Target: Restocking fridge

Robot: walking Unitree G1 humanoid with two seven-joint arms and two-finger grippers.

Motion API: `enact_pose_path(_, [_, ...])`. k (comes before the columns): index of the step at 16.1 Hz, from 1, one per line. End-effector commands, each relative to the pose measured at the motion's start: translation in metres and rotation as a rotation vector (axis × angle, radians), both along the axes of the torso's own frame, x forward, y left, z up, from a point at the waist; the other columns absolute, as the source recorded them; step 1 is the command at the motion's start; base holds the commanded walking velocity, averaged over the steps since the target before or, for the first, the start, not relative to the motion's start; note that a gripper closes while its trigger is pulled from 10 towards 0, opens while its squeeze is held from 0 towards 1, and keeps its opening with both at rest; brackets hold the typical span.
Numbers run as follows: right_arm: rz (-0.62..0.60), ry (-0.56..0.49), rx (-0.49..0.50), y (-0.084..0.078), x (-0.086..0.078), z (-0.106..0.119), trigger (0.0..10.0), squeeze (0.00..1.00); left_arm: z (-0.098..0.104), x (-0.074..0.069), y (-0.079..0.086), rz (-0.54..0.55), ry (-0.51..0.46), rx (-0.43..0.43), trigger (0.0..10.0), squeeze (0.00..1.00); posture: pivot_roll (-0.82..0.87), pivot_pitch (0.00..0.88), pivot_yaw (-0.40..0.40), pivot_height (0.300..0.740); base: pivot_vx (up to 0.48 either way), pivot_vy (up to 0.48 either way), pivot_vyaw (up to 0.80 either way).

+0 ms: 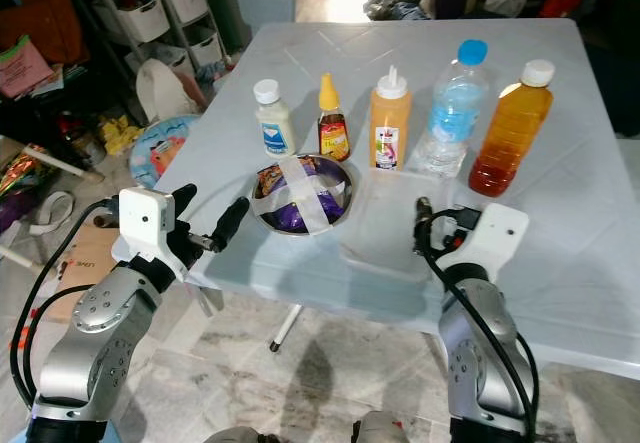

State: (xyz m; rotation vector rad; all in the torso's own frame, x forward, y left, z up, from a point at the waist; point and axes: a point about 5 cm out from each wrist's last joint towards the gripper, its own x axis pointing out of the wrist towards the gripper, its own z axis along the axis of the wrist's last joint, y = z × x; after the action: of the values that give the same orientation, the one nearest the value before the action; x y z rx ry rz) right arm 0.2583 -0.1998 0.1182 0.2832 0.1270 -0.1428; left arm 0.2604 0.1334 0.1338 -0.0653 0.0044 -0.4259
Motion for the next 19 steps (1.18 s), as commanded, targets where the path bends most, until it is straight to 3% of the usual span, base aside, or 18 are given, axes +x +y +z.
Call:
enact_pose_path(1, [0.031,0.015,0.027,0.006,0.000,-0.003,10.0,0.00,0.004,0.001,0.002,-0.005,-0.017,0.025,10.0,0.00,-0.08,0.062,0.136,0.740,0.000,0.000,0.00])
enact_pose_path(3, [0.079,0.015,0.055,0.012,-0.002,-0.004,10.0,0.00,0.006,0.002,0.002,-0.005,-0.019,0.020,10.0,0.00,-0.08,0.063,0.137,0.740,0.000,0.000,0.00])
enact_pose_path(7, [0.108,-0.017,0.006,0.012,-0.002,0.009,10.0,0.00,0.006,0.001,-0.001,-0.015,-0.026,0.027,10.0,0.00,-0.09,0.059,0.137,0.740,0.000,0.000,0.00])
enact_pose_path(14, [0.141,-0.069,-0.060,0.014,0.014,0.035,10.0,0.00,0.007,0.002,-0.005,-0.026,-0.042,0.027,10.0,0.00,-0.09,0.045,0.125,0.740,0.000,0.000,0.00])
enact_pose_path(19, [0.137,-0.109,-0.087,0.034,0.025,0.051,10.0,0.00,0.009,0.000,-0.007,-0.043,-0.059,0.038,10.0,0.00,-0.09,0.037,0.117,0.740,0.000,0.000,0.00])
